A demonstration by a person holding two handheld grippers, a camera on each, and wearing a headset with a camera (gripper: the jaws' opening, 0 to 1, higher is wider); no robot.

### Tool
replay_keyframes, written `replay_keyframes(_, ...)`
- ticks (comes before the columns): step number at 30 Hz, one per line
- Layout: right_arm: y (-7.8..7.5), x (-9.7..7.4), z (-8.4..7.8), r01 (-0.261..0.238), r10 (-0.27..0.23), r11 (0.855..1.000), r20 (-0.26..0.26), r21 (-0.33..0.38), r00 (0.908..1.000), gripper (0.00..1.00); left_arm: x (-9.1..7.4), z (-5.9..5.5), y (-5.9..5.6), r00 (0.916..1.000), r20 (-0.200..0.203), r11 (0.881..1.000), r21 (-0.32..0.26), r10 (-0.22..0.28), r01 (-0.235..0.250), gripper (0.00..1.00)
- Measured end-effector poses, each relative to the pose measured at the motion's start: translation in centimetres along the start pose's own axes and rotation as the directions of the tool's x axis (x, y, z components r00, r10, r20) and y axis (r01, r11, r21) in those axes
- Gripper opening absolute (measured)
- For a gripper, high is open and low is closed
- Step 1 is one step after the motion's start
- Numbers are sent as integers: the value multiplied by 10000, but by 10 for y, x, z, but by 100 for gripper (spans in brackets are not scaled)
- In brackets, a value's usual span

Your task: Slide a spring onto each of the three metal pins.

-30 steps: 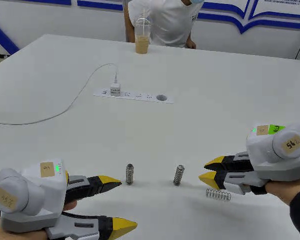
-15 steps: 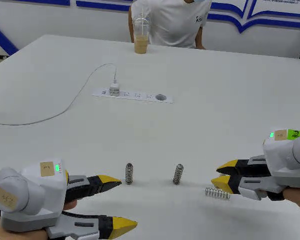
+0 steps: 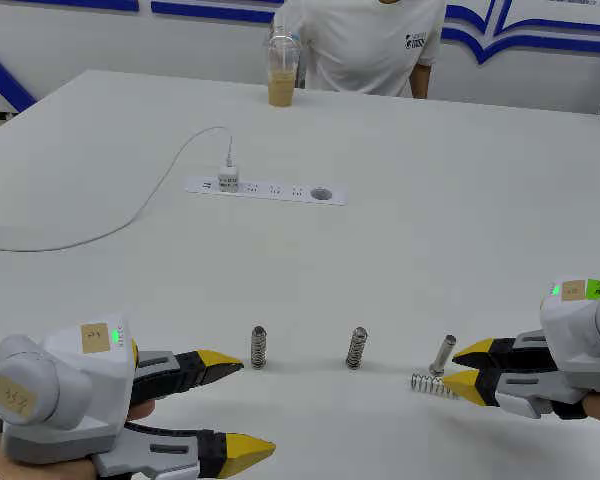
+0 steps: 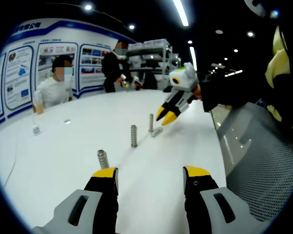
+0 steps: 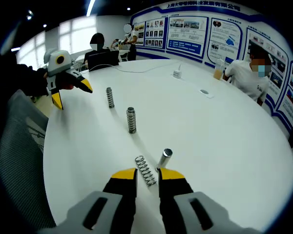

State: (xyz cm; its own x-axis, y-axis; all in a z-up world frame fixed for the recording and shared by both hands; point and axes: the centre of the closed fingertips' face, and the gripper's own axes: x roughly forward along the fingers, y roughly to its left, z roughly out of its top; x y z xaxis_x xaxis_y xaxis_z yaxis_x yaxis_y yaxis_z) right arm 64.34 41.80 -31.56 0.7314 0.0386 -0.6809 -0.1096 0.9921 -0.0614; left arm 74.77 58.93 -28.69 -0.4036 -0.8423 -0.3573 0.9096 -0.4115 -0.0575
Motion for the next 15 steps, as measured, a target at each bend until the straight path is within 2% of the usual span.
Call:
replay_keyframes(7,-3,6,-16,-99,101,9999,-342,73,9994,18,0,0,-1,10000,-51,10000,5,-17,17,54)
replay_keyframes(15,-2,13,-19,-339,334,9994,-451,-108,9984,18,1,0,-2,10000,-89,10000,12,-35,35,54)
